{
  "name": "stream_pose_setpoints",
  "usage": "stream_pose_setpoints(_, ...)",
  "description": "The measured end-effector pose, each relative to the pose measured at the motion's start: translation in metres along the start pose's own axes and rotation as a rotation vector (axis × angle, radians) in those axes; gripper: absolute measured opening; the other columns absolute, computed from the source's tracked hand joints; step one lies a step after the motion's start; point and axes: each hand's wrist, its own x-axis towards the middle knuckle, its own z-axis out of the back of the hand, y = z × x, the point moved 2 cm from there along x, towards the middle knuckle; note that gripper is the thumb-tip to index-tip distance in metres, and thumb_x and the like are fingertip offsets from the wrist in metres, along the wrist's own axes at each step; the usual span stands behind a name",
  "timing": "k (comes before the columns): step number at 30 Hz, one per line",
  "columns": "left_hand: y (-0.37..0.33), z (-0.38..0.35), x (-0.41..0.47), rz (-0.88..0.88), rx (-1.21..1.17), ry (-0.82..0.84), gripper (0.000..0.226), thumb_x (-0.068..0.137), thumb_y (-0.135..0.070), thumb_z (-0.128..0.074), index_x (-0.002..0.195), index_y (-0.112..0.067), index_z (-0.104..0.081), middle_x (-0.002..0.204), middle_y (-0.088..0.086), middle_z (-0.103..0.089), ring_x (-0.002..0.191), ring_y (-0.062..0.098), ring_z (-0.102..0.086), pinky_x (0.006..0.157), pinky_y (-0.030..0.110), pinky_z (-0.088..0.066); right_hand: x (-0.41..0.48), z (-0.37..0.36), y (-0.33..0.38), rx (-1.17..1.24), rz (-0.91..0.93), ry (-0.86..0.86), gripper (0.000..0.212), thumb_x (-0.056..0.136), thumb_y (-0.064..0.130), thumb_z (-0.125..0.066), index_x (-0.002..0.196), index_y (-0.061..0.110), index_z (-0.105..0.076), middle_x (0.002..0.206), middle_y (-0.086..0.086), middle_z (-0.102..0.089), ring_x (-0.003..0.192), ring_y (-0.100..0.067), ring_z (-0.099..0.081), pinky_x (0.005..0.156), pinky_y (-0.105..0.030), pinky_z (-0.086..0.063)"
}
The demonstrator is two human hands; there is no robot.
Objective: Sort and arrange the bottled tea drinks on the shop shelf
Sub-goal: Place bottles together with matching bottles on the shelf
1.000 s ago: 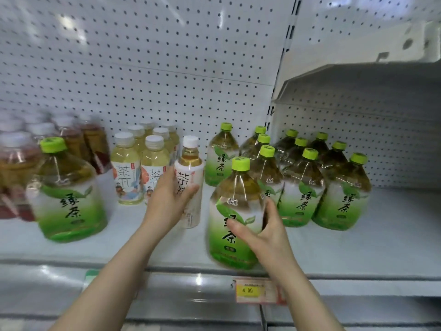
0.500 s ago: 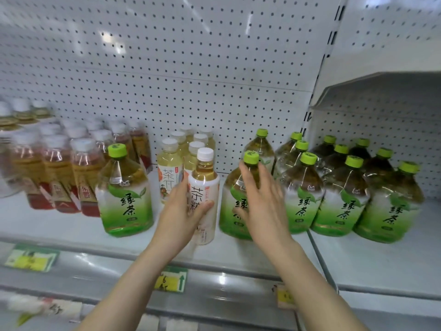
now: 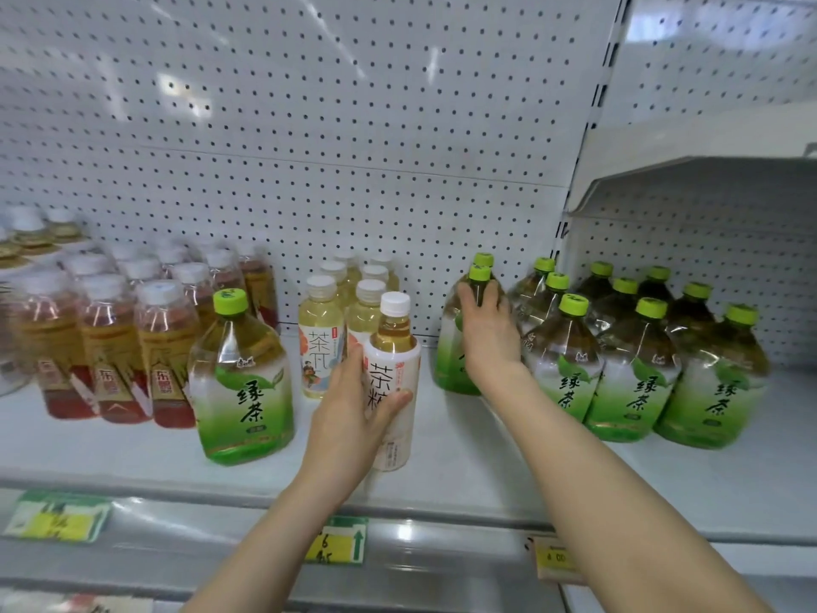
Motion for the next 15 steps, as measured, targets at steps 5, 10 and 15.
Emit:
stream_pose_setpoints(5, -0.001, 0.005, -0.007, -0.048, 0.047, -0.014, 0.069, 0.085, -0.044, -0.065, 0.145, -0.022, -0.039, 0.141, -0.003, -0.051, 0.129, 0.015, -0.048, 0.103, 0.033, -0.044, -0.018, 0.007, -0.003, -0.018, 0.047, 0.059, 0.091, 0.087, -0.009, -0.052, 0.158, 0.022, -0.003, 0.16, -0.031, -0.001, 0.15, -0.045, -0.007, 0.122, -0.05, -0.017)
stream_pose_setpoints(10, 0.012, 0.056, -0.032, -0.154, 0.227, -0.54, 0.065, 0.083, -0.031, -0.072, 0.138, -0.008, -0.047, 0.138, 0.012, -0.046, 0.129, 0.026, -0.041, 0.111, 0.023, -0.025, -0.069, 0.018, -0.003, 0.208, 0.058, -0.312, 0.076, 0.087, -0.007, -0.058, 0.153, 0.017, -0.03, 0.157, -0.017, -0.032, 0.151, -0.033, -0.016, 0.122, -0.048, -0.017)
stream_pose_setpoints(15, 0.051, 0.094, -0.012, 0.13, 0.198, -0.373, 0.109, 0.074, -0.049, -0.078, 0.155, -0.015, -0.014, 0.16, 0.008, -0.024, 0.147, 0.024, -0.022, 0.12, 0.042, -0.02, -0.086, 0.026, -0.032, 0.176, -0.008, -0.519, 0.055, 0.089, 0.012, -0.061, 0.142, 0.012, -0.045, 0.149, -0.019, -0.041, 0.147, -0.037, -0.023, 0.12, -0.053, -0.016)
